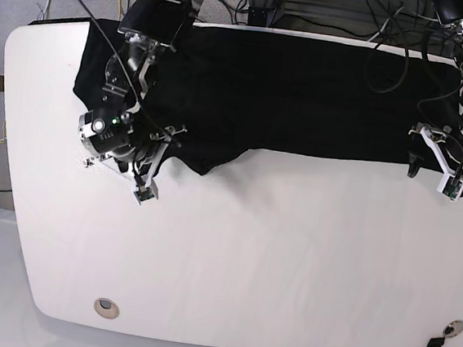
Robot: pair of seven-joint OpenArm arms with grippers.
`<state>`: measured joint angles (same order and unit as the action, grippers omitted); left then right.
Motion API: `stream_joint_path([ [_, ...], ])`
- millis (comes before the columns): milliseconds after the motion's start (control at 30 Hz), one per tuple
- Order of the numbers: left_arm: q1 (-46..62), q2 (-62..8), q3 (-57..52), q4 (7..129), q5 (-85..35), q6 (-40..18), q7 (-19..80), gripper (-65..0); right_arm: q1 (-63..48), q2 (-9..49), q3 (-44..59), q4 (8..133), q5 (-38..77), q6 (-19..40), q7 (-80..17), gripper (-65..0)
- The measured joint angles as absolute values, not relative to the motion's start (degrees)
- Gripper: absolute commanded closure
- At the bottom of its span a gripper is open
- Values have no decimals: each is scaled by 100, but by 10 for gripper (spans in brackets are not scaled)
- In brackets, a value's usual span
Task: Fold the T-shirt properly
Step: 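Lay the hem edge over the folded shirt and release both grippers, then grasp the shirt's folded end with the right gripper and lift it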
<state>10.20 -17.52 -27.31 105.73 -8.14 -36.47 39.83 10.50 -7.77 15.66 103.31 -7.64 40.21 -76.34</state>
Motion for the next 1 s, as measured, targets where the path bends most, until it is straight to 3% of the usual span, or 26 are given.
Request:
stream_joint_path([
  [133, 908, -1741, -2598, 10315, -799, -3667, 3975, -555, 390, -773, 967, 11415, -731, 3988, -8003, 0],
  [300, 825, -1754, -2582, 10077, -819, -3651, 3948, -555, -309, -851, 788, 11439, -672, 3986, -8088, 0],
  [667, 764, -1745, -2578, 9883, -792, -3649, 3968, -555, -1450, -864, 751, 11461, 1675, 3988, -8062, 0],
  [800, 760, -1745, -2576, 9883, -816, -3651, 3957, -555, -1680, -596, 742, 11458, 2504, 3988, -8084, 0],
  [1000, 760, -1747, -2576, 9883, -812, -3649, 3962, -555, -1898, 255, 722, 11458, 3938, 3988, -8088, 0],
])
